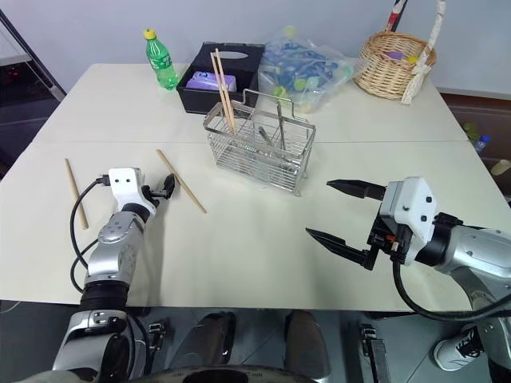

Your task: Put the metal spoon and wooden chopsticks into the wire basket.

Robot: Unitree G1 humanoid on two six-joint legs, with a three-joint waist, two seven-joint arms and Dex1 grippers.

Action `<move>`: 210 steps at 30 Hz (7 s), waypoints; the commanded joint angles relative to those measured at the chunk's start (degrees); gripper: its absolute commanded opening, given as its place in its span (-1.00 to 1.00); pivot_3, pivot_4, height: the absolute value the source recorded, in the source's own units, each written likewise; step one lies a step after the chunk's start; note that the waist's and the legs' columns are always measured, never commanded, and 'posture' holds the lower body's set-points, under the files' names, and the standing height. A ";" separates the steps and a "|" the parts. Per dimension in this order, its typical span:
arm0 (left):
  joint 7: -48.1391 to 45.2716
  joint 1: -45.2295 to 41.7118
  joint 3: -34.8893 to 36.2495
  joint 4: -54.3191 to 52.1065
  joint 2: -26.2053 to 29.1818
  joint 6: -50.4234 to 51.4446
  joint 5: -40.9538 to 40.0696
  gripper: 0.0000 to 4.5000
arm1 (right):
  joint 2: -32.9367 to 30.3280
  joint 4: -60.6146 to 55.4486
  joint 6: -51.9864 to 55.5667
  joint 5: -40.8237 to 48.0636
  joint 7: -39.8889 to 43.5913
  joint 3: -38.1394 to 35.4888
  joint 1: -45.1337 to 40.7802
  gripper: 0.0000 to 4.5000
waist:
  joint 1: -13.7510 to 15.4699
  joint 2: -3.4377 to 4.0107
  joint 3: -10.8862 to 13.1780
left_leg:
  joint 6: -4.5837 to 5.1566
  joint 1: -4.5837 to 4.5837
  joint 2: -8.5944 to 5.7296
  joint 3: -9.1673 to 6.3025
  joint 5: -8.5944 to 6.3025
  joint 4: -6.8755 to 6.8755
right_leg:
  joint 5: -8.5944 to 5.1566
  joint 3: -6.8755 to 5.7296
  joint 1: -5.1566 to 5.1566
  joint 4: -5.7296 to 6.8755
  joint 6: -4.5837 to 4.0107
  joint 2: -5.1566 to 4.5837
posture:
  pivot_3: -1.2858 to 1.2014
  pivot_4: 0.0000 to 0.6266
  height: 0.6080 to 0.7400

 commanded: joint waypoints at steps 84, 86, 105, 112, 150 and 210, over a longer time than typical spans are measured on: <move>33.66 -22.77 12.55 -1.79 -15.12 53.84 5.02 0.40 | 3.64 1.92 -5.75 2.16 -0.48 1.78 6.08 1.00 | 0.54 -0.47 0.17 | 0.03 -0.09 -0.07 0.10 -0.09 0.32 | 0.04 0.05 0.07 -0.06 0.02 -0.03 | 0.03 -0.52 1.00; 33.66 -22.73 12.75 -1.89 -15.21 53.70 4.88 -0.05 | 3.83 1.64 -5.72 2.12 -0.66 1.83 6.25 1.00 | 0.22 -0.44 0.16 | 0.03 -0.07 -0.06 0.11 -0.09 0.32 | 0.03 0.05 0.07 -0.06 0.02 -0.03 | 0.03 -0.52 1.00; 20.63 -23.10 12.99 -4.21 -0.07 37.85 2.23 -0.98 | 4.39 1.19 -6.11 1.91 -1.80 1.06 7.48 1.00 | -1.31 -0.55 0.17 | 0.04 0.00 0.22 0.58 -0.10 0.29 | -0.01 0.38 -0.20 0.12 0.17 0.20 | 0.03 -0.52 1.00; -8.16 -28.21 5.06 3.60 14.47 12.16 -0.44 -0.98 | 5.09 1.91 -7.20 1.04 -2.85 1.28 8.37 1.00 | 1.70 -0.86 0.33 | 0.00 -0.32 -0.05 0.59 -0.07 0.36 | 0.26 0.55 -0.36 -0.01 -0.06 -0.02 | 0.03 -0.52 1.00; -50.14 -47.46 6.03 32.01 -4.42 -17.11 -20.72 -0.98 | 10.73 -0.88 -10.26 -3.68 -10.92 7.91 8.56 1.00 | -0.29 -0.92 0.37 | 0.19 -0.34 -0.09 0.79 -0.15 0.53 | 0.40 0.74 -0.37 -0.03 0.18 -0.06 | 0.03 -0.52 1.00; 20.02 -14.50 19.25 -6.24 14.72 37.19 -5.37 0.99 | 5.87 5.22 -5.00 0.95 -2.15 14.37 -8.23 1.00 | -0.47 -1.01 0.37 | 0.21 -0.19 -0.06 0.86 -0.17 0.50 | 0.45 0.91 -0.44 0.13 0.12 -0.01 | 0.03 -0.52 1.00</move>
